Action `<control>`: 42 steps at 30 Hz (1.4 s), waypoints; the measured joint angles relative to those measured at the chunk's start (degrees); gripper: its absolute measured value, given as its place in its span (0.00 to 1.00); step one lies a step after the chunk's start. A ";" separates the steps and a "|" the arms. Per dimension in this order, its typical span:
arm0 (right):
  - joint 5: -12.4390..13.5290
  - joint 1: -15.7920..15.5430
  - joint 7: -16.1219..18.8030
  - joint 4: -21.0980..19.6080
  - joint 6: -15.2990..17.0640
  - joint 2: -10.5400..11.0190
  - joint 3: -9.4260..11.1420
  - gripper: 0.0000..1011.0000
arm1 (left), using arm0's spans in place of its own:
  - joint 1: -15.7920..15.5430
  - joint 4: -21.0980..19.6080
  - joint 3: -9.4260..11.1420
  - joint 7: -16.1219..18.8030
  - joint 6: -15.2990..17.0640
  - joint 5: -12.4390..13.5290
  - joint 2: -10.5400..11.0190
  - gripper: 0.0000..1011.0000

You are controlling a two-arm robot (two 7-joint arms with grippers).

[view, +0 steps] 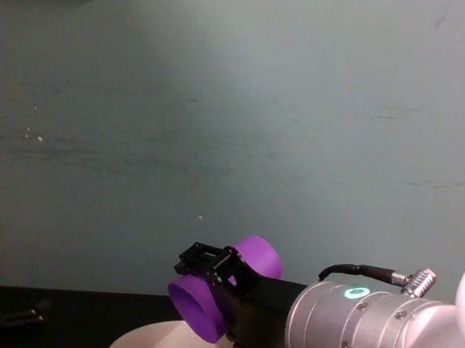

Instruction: Pick up the cup and pour the mung beans from the cup into the bowl.

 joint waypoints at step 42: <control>-15.71 5.55 0.57 -0.31 -1.34 3.42 -9.73 0.72 | 0.00 0.00 0.00 0.00 0.00 0.00 0.00 0.99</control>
